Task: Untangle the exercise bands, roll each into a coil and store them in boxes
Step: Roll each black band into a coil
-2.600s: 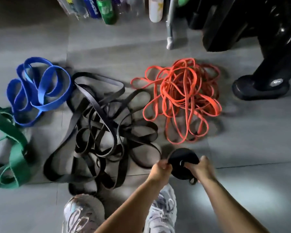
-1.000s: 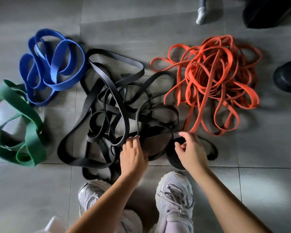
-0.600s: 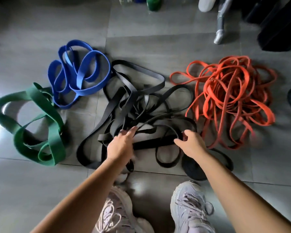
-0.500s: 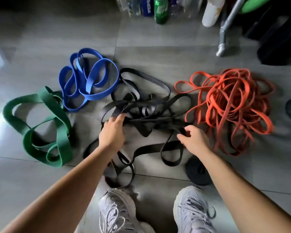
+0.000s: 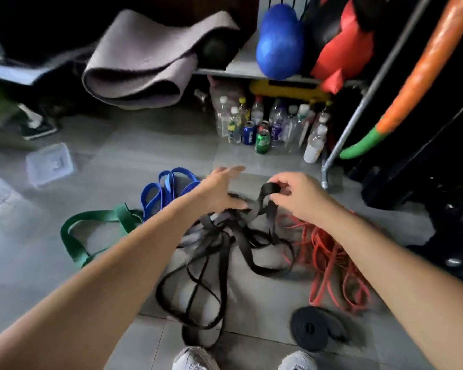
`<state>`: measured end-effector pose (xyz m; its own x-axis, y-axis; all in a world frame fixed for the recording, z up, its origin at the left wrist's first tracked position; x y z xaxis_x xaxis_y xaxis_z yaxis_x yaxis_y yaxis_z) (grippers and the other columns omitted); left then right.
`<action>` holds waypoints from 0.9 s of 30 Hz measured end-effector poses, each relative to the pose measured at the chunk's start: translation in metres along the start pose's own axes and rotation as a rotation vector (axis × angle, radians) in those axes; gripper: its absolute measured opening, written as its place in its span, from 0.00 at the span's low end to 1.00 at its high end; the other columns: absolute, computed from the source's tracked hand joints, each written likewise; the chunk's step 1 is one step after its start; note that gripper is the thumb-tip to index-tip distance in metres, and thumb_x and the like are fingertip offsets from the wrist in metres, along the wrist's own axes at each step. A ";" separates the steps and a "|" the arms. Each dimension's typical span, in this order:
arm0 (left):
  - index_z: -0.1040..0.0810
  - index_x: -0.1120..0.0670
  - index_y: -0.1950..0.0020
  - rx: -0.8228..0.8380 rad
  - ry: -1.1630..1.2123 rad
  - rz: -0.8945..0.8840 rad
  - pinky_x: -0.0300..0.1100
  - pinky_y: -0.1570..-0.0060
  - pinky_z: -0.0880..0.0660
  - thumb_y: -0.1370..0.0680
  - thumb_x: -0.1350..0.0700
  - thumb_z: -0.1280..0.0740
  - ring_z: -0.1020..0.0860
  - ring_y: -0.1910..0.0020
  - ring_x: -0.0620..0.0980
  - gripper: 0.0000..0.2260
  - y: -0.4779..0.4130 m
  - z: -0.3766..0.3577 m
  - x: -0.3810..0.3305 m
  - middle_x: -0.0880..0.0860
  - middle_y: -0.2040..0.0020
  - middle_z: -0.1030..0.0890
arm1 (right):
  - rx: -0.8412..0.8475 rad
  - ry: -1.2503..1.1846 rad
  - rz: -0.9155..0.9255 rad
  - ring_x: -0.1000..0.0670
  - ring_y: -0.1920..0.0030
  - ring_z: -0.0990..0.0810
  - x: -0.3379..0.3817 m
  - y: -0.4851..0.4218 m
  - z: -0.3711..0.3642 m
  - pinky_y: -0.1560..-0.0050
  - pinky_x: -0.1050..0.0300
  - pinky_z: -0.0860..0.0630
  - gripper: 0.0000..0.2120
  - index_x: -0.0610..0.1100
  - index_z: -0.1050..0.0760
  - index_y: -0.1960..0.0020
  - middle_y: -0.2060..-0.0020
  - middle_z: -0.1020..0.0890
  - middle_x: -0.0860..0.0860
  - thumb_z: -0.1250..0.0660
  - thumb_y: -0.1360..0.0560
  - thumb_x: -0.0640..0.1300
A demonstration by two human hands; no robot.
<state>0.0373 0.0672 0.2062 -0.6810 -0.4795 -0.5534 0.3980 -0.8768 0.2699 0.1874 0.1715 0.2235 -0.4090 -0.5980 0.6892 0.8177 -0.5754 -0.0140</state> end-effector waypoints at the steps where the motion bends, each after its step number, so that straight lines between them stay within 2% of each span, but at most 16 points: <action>1: 0.33 0.45 0.30 0.051 0.078 -0.076 0.40 0.48 0.26 0.30 0.52 0.25 0.25 0.49 0.51 0.31 0.011 -0.003 -0.017 0.50 0.40 0.27 | -0.006 0.009 0.025 0.51 0.55 0.20 0.014 0.004 0.006 0.53 0.58 0.26 0.10 0.49 0.20 0.51 0.59 0.18 0.55 0.30 0.30 0.40; 3: 0.25 0.46 0.48 -0.014 0.195 -0.152 0.35 0.59 0.26 0.28 0.55 0.27 0.23 0.58 0.49 0.11 0.031 0.005 -0.044 0.46 0.53 0.21 | -0.041 0.007 0.061 0.54 0.58 0.22 0.041 0.011 0.021 0.58 0.61 0.30 0.10 0.49 0.20 0.50 0.63 0.21 0.59 0.31 0.30 0.39; 5: 0.27 0.49 0.58 -0.138 0.318 -0.122 0.42 0.60 0.22 0.25 0.58 0.30 0.20 0.61 0.52 0.07 0.047 0.028 -0.061 0.51 0.57 0.19 | -0.110 -0.003 0.093 0.58 0.63 0.24 0.067 0.018 0.039 0.61 0.62 0.32 0.10 0.49 0.21 0.50 0.64 0.23 0.62 0.31 0.29 0.40; 7: 0.27 0.50 0.60 -0.219 0.536 -0.101 0.43 0.63 0.22 0.25 0.61 0.31 0.19 0.68 0.47 0.08 0.065 0.057 -0.077 0.55 0.58 0.19 | -0.211 -0.112 0.099 0.56 0.61 0.24 0.091 0.023 0.060 0.58 0.61 0.29 0.11 0.44 0.21 0.47 0.59 0.20 0.54 0.30 0.29 0.38; 9: 0.27 0.52 0.59 -0.294 0.756 -0.186 0.38 0.69 0.22 0.24 0.64 0.32 0.21 0.73 0.43 0.09 0.089 0.093 -0.101 0.54 0.63 0.20 | -0.267 -0.259 0.084 0.52 0.54 0.23 0.108 0.033 0.074 0.53 0.67 0.27 0.14 0.39 0.23 0.44 0.52 0.19 0.46 0.28 0.29 0.37; 10: 0.27 0.53 0.59 -0.317 0.836 -0.234 0.37 0.70 0.22 0.24 0.65 0.33 0.21 0.74 0.43 0.09 0.102 0.109 -0.114 0.53 0.64 0.21 | -0.246 -0.272 0.074 0.49 0.50 0.22 0.116 0.039 0.075 0.50 0.66 0.26 0.16 0.37 0.23 0.45 0.50 0.20 0.44 0.26 0.31 0.39; 11: 0.26 0.54 0.58 -0.324 0.886 -0.267 0.37 0.70 0.22 0.24 0.65 0.33 0.21 0.73 0.44 0.07 0.116 0.120 -0.126 0.53 0.65 0.21 | -0.198 -0.222 0.050 0.46 0.49 0.22 0.121 0.045 0.070 0.48 0.59 0.26 0.19 0.36 0.23 0.46 0.48 0.21 0.42 0.24 0.32 0.43; 12: 0.26 0.56 0.56 -0.317 0.904 -0.291 0.37 0.69 0.22 0.23 0.65 0.33 0.21 0.72 0.45 0.05 0.129 0.128 -0.137 0.53 0.64 0.21 | -0.143 -0.163 0.009 0.45 0.49 0.24 0.125 0.052 0.062 0.51 0.54 0.27 0.23 0.36 0.25 0.46 0.47 0.22 0.42 0.23 0.34 0.48; 14: 0.25 0.59 0.51 -0.289 0.913 -0.331 0.37 0.67 0.23 0.22 0.63 0.35 0.21 0.70 0.46 0.01 0.153 0.138 -0.154 0.55 0.60 0.20 | -0.123 -0.175 -0.053 0.51 0.49 0.27 0.132 0.066 0.048 0.51 0.56 0.31 0.29 0.43 0.28 0.40 0.45 0.25 0.50 0.24 0.35 0.54; 15: 0.25 0.60 0.49 -0.286 0.929 -0.347 0.37 0.66 0.22 0.21 0.62 0.36 0.22 0.69 0.47 0.03 0.164 0.141 -0.158 0.55 0.59 0.20 | -0.164 -0.243 -0.061 0.53 0.48 0.29 0.137 0.071 0.044 0.49 0.57 0.32 0.31 0.45 0.30 0.37 0.45 0.26 0.54 0.24 0.35 0.55; 16: 0.26 0.60 0.49 -0.283 0.959 -0.365 0.38 0.64 0.22 0.21 0.62 0.37 0.23 0.68 0.48 0.03 0.175 0.144 -0.161 0.56 0.58 0.20 | -0.211 -0.325 -0.070 0.54 0.48 0.28 0.141 0.075 0.043 0.49 0.59 0.33 0.30 0.47 0.29 0.37 0.47 0.26 0.56 0.24 0.35 0.54; 18: 0.25 0.59 0.51 -0.290 1.033 -0.406 0.39 0.63 0.22 0.20 0.62 0.38 0.23 0.69 0.48 0.03 0.196 0.152 -0.162 0.57 0.58 0.20 | -0.224 -0.438 -0.081 0.52 0.51 0.23 0.146 0.080 0.038 0.56 0.63 0.30 0.17 0.51 0.24 0.48 0.54 0.21 0.56 0.25 0.33 0.52; 20: 0.24 0.59 0.51 -0.305 1.105 -0.430 0.38 0.63 0.22 0.20 0.62 0.38 0.22 0.69 0.48 0.04 0.214 0.159 -0.159 0.57 0.58 0.20 | -0.180 -0.318 -0.079 0.52 0.59 0.22 0.144 0.085 0.031 0.65 0.67 0.31 0.07 0.53 0.24 0.57 0.62 0.21 0.57 0.27 0.31 0.51; 23: 0.24 0.60 0.52 -0.367 1.200 -0.436 0.37 0.64 0.21 0.20 0.63 0.39 0.22 0.70 0.48 0.04 0.236 0.166 -0.146 0.56 0.59 0.20 | -0.078 -0.088 -0.146 0.54 0.68 0.26 0.130 0.100 0.017 0.68 0.61 0.34 0.11 0.51 0.30 0.66 0.70 0.26 0.55 0.31 0.27 0.50; 25: 0.24 0.58 0.52 -0.434 1.139 -0.376 0.38 0.64 0.20 0.20 0.62 0.38 0.22 0.70 0.47 0.04 0.247 0.165 -0.134 0.54 0.61 0.20 | -0.047 -0.057 -0.167 0.56 0.72 0.23 0.123 0.109 0.017 0.71 0.63 0.33 0.14 0.50 0.31 0.68 0.77 0.25 0.57 0.34 0.25 0.48; 27: 0.23 0.56 0.52 -0.491 0.987 -0.267 0.39 0.63 0.20 0.21 0.61 0.36 0.23 0.71 0.46 0.03 0.254 0.159 -0.120 0.51 0.63 0.19 | -0.131 -0.063 -0.155 0.64 0.79 0.25 0.132 0.113 0.033 0.78 0.69 0.34 0.15 0.45 0.29 0.68 0.82 0.26 0.57 0.35 0.24 0.46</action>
<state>0.1220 -0.1044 0.4667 -0.0842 0.1494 -0.9852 0.6586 -0.7336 -0.1675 0.2391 0.0456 0.3366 -0.4959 -0.4632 0.7345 0.6857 -0.7279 0.0040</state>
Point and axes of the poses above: each hand's wrist, its own y-axis away from the middle knuckle, its own z-axis out of the back of the hand, x = y × z, the point moved 4 cm from there along -y, towards the middle knuckle
